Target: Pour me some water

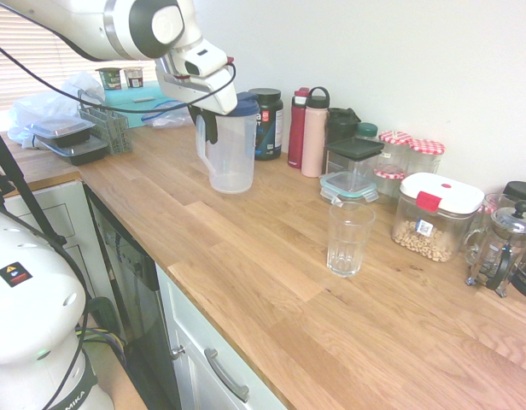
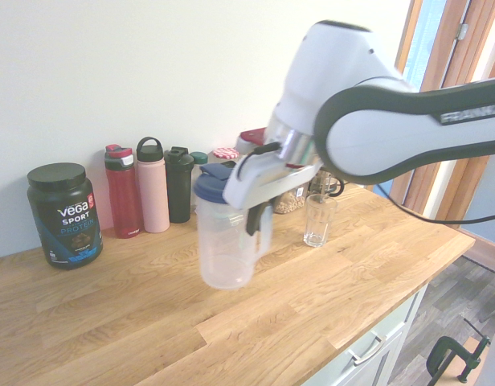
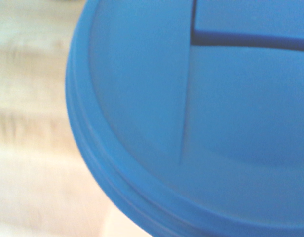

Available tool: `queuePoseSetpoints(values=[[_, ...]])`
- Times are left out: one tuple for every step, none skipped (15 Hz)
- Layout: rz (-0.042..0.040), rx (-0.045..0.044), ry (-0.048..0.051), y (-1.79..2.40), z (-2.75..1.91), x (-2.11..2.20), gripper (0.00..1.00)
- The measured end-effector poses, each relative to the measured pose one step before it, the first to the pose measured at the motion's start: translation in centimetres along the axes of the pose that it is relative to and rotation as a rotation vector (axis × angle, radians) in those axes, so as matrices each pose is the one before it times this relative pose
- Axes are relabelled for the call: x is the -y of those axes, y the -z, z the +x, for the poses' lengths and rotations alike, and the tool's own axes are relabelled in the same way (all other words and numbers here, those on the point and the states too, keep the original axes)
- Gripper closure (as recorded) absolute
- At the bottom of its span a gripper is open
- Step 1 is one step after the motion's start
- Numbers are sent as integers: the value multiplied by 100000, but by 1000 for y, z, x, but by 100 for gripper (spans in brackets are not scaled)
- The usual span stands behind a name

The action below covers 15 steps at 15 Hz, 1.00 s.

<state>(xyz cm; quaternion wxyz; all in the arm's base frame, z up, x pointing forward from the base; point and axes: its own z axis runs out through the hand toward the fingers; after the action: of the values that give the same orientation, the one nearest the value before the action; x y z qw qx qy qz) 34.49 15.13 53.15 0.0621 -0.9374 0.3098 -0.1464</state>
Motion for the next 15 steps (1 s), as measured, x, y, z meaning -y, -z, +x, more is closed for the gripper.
queuePoseSetpoints(values=[[-3555,-516,1598,1043,-228,-2030,100],[-2773,-417,919,738,-139,-2120,100],[-1315,351,619,579,-11,-2281,100],[31,1288,1231,432,128,-2259,100],[442,2167,1720,288,251,-2477,100],[763,2795,1601,263,171,-2587,100],[560,1994,495,351,295,-2875,100],[1176,1203,-522,397,454,-3227,100],[-60,-101,957,443,574,-3310,100],[-1714,60,3226,77,738,-3290,100],[-2670,-164,4593,-428,901,-2969,100],[-1964,-82,5434,-763,948,-2460,100],[-1350,-253,5800,-735,1141,-1998,100],[-1633,360,4824,-382,1185,-1453,100],[-2904,801,3181,111,1439,-1095,100]])
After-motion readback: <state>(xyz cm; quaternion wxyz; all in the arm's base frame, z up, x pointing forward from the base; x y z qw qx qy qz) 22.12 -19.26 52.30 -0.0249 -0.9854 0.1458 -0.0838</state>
